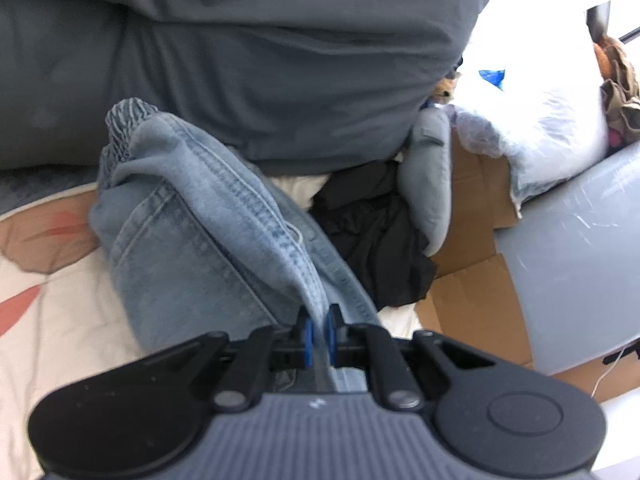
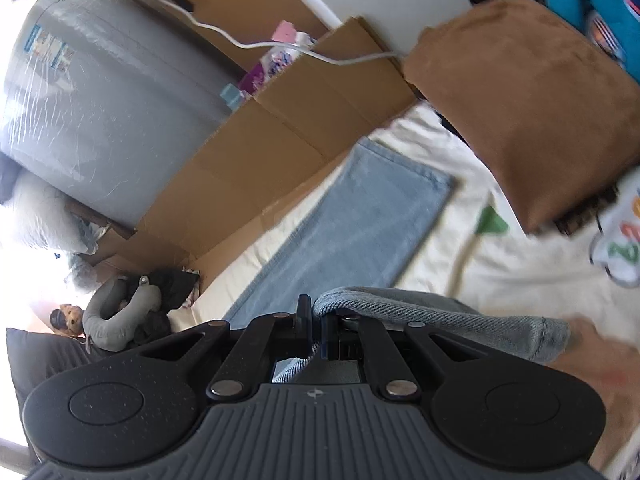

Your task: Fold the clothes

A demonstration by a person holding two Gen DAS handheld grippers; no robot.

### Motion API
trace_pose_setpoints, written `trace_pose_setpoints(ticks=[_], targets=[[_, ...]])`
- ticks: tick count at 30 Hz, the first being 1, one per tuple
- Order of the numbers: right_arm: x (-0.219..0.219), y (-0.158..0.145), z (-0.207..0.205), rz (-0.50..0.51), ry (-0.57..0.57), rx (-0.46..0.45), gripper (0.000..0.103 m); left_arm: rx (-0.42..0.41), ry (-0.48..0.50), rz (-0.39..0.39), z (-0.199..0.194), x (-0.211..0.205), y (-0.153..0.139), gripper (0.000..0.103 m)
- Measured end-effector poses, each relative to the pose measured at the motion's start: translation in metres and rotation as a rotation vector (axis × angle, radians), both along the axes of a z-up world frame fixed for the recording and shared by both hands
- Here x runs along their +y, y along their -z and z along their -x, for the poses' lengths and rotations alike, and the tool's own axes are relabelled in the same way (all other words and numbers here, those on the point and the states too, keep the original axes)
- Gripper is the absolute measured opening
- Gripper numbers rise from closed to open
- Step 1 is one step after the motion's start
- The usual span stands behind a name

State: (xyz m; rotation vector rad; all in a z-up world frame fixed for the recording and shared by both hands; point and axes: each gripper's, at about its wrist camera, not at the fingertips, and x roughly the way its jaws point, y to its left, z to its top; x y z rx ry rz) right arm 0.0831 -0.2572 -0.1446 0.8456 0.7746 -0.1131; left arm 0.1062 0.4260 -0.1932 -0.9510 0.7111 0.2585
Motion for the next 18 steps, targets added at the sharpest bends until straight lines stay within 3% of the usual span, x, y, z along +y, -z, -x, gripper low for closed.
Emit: trace_pose_setpoints(ticks=[11, 18], targets=[[0.011, 0.003, -0.087, 0.05, -0.1, 0.014, 0.002, -0.052, 0.015, -0.012, -0.055, -0.002, 0.023, 0.008], [0.011, 0.017, -0.136, 0.094, -0.081, 0.062, 0.002, -0.05, 0.041, -0.037, -0.094, -0.014, 0.044, 0.008]])
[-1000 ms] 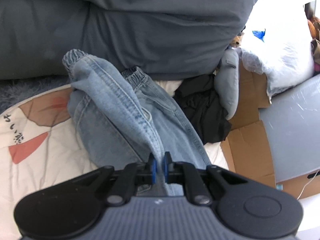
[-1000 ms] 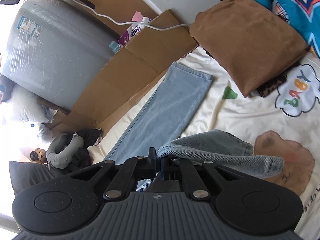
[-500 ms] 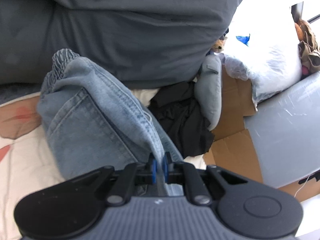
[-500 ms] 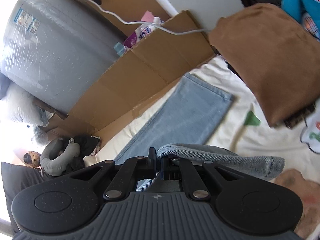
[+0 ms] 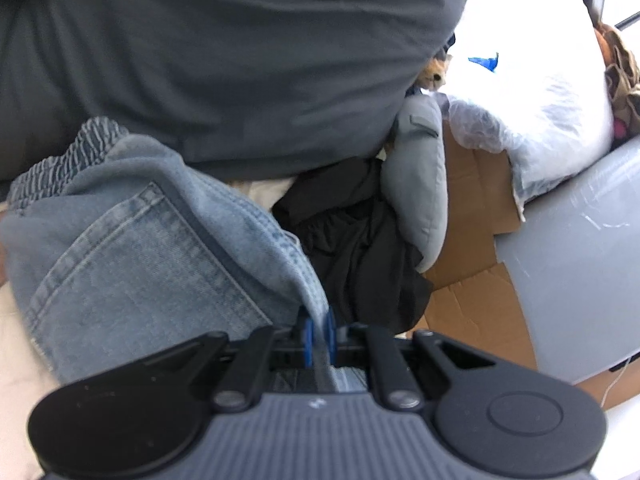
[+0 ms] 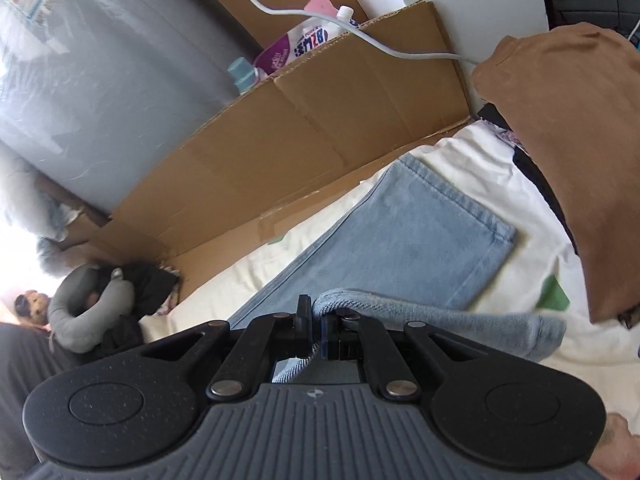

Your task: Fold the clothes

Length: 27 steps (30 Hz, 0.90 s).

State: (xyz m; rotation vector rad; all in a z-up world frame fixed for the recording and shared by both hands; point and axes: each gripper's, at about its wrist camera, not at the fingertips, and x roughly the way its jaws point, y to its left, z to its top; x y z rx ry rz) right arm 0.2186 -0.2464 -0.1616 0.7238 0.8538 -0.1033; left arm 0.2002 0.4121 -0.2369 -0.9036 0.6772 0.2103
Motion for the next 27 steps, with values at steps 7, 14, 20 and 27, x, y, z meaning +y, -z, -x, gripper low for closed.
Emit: trace_pose_setpoints(ticks=[7, 14, 20, 27], targets=[[0.008, 0.022, -0.05, 0.056, -0.005, 0.039, 0.002, 0.046, 0.015, -0.035, -0.041, -0.011, 0.039, 0.008], [0.012, 0.041, -0.095, 0.082, -0.004, 0.073, 0.002, 0.096, 0.009, -0.026, -0.067, -0.008, 0.065, 0.008], [0.006, 0.055, -0.128, 0.023, 0.075, 0.105, 0.002, 0.09, -0.016, -0.004, -0.076, -0.002, 0.063, 0.008], [0.011, 0.077, -0.173, 0.065, 0.112, 0.166, 0.002, 0.135, -0.025, -0.02, -0.099, -0.006, 0.072, 0.008]])
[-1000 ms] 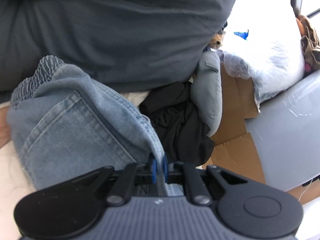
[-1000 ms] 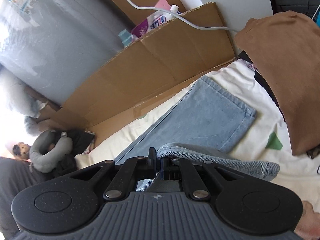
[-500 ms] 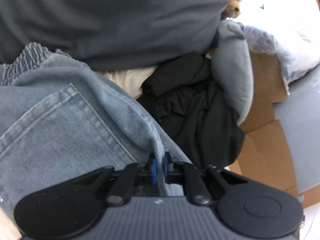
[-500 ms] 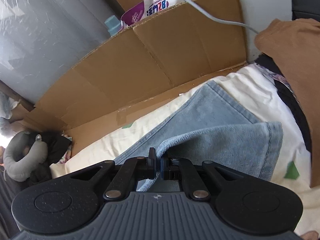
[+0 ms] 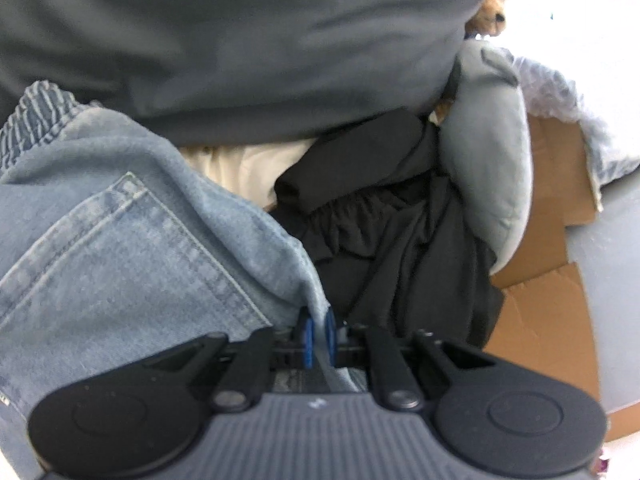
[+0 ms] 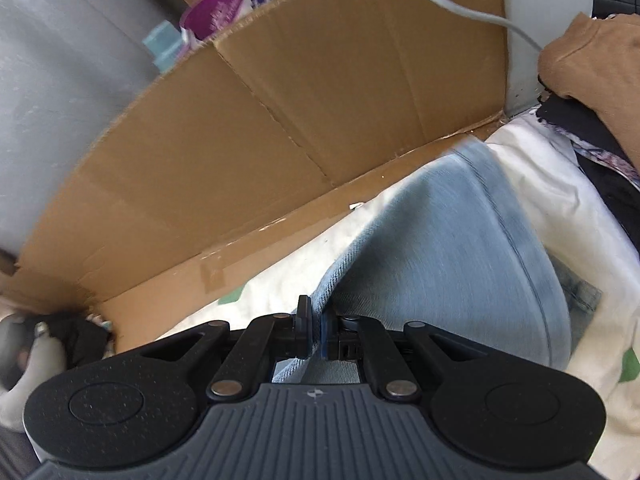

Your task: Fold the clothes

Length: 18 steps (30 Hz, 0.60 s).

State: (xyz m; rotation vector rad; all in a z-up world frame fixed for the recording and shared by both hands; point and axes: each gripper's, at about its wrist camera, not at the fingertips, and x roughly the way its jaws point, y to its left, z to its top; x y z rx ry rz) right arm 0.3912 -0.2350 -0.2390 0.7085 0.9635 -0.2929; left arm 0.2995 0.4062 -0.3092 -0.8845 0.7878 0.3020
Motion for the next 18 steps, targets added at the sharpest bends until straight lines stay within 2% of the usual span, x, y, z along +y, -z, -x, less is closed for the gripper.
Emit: trace_pose_setpoints(ticks=[9, 12, 18], targets=[[0.004, 0.039, -0.043, 0.07, 0.011, 0.053, 0.003, 0.055, -0.001, -0.012, -0.025, -0.003, 0.011, 0.01], [0.003, 0.05, -0.051, 0.081, 0.016, 0.064, 0.003, 0.055, 0.015, -0.005, -0.026, -0.001, 0.009, 0.014], [0.0, 0.064, -0.058, 0.089, -0.005, 0.078, 0.005, 0.044, 0.037, 0.057, -0.024, 0.001, 0.01, 0.022]])
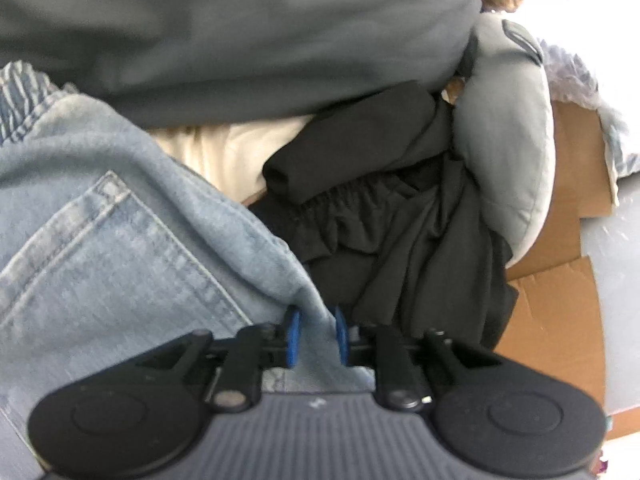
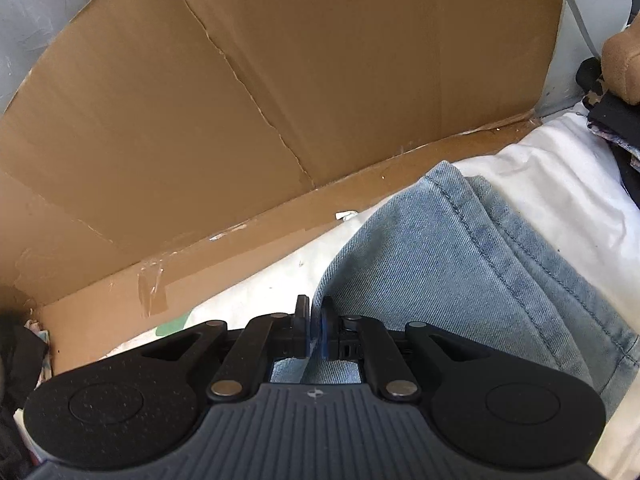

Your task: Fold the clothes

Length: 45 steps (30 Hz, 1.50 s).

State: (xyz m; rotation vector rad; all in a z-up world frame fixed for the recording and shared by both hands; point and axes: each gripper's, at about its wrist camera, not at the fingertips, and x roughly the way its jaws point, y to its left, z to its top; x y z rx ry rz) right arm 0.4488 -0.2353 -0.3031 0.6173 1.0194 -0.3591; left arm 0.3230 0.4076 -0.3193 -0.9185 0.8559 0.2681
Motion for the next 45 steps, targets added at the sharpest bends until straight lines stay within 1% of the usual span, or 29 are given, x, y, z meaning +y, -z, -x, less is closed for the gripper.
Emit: trace_pose_setpoints(ticks=[4, 6, 9, 10, 11, 14, 16, 18, 22, 24, 25, 26, 27, 28, 29, 31, 34, 37, 39, 41, 42, 45], targets=[[0.001, -0.004, 0.005, -0.006, -0.026, -0.03, 0.008, 0.0, 0.026, 0.027, -0.001, -0.012, 0.004, 0.024], [0.002, -0.005, 0.006, 0.01, -0.064, -0.034, 0.005, 0.001, 0.039, 0.04, -0.001, -0.018, 0.006, 0.024], [-0.001, -0.007, 0.007, 0.01, -0.083, -0.033, 0.003, 0.005, 0.054, 0.049, -0.003, -0.026, 0.009, 0.024], [-0.001, -0.008, 0.007, 0.014, -0.084, -0.031, 0.003, 0.008, 0.058, 0.047, -0.005, -0.028, 0.009, 0.019], [-0.001, -0.009, 0.007, 0.022, -0.082, -0.028, 0.003, 0.009, 0.06, 0.044, -0.006, -0.03, 0.01, 0.012], [0.002, -0.016, 0.006, 0.08, -0.055, -0.023, 0.003, 0.006, 0.054, 0.028, -0.007, -0.031, 0.01, 0.006], [0.004, -0.018, 0.003, 0.108, -0.039, -0.022, 0.003, -0.009, 0.042, 0.026, -0.005, -0.031, 0.007, 0.006], [0.004, -0.016, -0.001, 0.112, -0.027, -0.004, 0.003, -0.018, 0.024, 0.038, -0.004, -0.03, 0.008, 0.006], [0.003, -0.008, -0.008, 0.119, -0.018, 0.029, 0.004, -0.005, 0.003, 0.041, -0.01, -0.031, 0.014, 0.006], [0.007, -0.005, -0.012, 0.119, -0.026, 0.046, 0.008, -0.006, 0.013, 0.032, -0.011, -0.032, 0.014, 0.007], [0.008, -0.007, -0.01, 0.114, -0.018, 0.036, 0.009, -0.009, 0.022, 0.028, -0.011, -0.033, 0.012, 0.008], [0.009, -0.009, -0.008, 0.111, -0.016, 0.023, 0.02, -0.012, 0.03, 0.024, -0.012, -0.034, 0.011, 0.01], [0.012, -0.012, -0.005, 0.105, -0.028, 0.009, 0.035, -0.015, 0.039, 0.019, -0.012, -0.034, 0.009, 0.013], [0.016, -0.016, -0.001, 0.099, -0.061, -0.009, 0.041, -0.018, 0.048, 0.015, -0.012, -0.035, 0.008, 0.022], [0.021, -0.02, 0.003, 0.093, -0.099, -0.028, 0.042, -0.021, 0.057, 0.011, -0.012, -0.035, 0.006, 0.026], [0.032, -0.03, 0.011, 0.084, -0.177, -0.059, 0.042, -0.03, 0.075, 0.003, -0.012, -0.037, 0.003, 0.026], [0.045, -0.047, 0.026, 0.058, -0.261, -0.097, 0.042, -0.058, 0.108, -0.007, -0.004, -0.04, -0.004, 0.026], [0.045, -0.063, 0.053, 0.013, -0.273, -0.131, 0.042, -0.059, 0.136, -0.009, 0.008, -0.047, -0.009, 0.026], [0.035, -0.073, 0.066, -0.003, -0.262, -0.151, 0.042, -0.059, 0.155, -0.01, 0.016, -0.052, -0.013, 0.026], [0.024, -0.081, 0.081, 0.008, -0.259, -0.144, 0.042, -0.06, 0.173, -0.012, 0.024, -0.057, -0.016, 0.026], [0.023, -0.083, 0.085, 0.016, -0.273, -0.125, 0.042, -0.06, 0.183, -0.012, 0.028, -0.059, -0.018, 0.026], [0.014, -0.094, 0.097, 0.072, -0.356, -0.049, 0.042, -0.061, 0.21, -0.014, 0.04, -0.066, -0.023, 0.026]])
